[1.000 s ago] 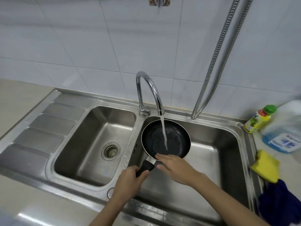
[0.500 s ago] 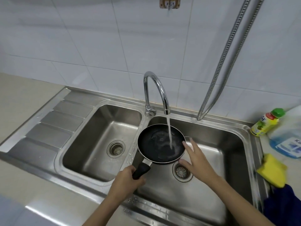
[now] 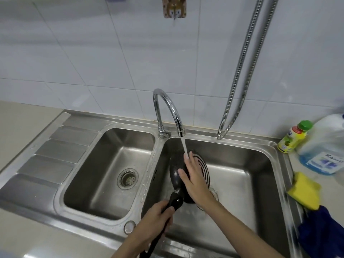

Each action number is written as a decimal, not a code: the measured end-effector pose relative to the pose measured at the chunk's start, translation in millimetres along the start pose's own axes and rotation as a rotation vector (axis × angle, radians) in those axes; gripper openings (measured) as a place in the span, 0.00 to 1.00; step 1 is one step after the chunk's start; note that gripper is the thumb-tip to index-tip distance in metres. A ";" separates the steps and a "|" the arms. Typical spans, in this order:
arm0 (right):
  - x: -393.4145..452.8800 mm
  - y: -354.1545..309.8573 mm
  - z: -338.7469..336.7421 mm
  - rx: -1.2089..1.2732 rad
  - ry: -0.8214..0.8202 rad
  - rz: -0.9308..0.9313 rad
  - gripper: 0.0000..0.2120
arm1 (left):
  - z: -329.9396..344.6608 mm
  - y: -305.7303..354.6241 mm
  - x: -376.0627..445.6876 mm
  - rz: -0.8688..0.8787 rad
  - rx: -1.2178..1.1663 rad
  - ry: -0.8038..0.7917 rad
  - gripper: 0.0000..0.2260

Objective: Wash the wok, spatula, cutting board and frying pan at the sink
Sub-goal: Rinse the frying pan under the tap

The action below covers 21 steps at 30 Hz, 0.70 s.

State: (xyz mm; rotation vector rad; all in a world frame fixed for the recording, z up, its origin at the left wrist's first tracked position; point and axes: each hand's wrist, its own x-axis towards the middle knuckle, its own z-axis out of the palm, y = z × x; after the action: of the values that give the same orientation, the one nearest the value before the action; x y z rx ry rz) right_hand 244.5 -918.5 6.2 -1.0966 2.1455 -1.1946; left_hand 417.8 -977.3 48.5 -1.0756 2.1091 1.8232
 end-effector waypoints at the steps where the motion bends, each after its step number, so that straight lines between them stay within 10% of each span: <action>1: 6.7 -0.2 1.1 -0.054 -0.006 -0.021 0.31 | 1.4 2.9 -2.4 -0.003 -0.013 0.005 0.09; 9: 30.8 41.4 -8.5 0.066 0.097 0.530 0.33 | -13.5 9.3 -14.5 -0.077 -0.206 -0.022 0.11; 18: -25.1 9.2 1.8 -0.316 0.078 -0.051 0.29 | 2.1 19.7 9.4 -0.112 -0.320 -0.124 0.08; 21: 1.0 25.4 -14.5 -0.415 -0.023 0.048 0.28 | 0.4 16.9 2.4 -0.099 -0.255 -0.159 0.07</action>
State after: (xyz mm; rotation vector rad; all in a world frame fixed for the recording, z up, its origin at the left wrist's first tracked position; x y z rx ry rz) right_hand 223.1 -904.2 -7.9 -1.2056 2.4517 -0.7247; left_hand 405.8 -977.9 60.6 -1.0273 1.7398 2.0929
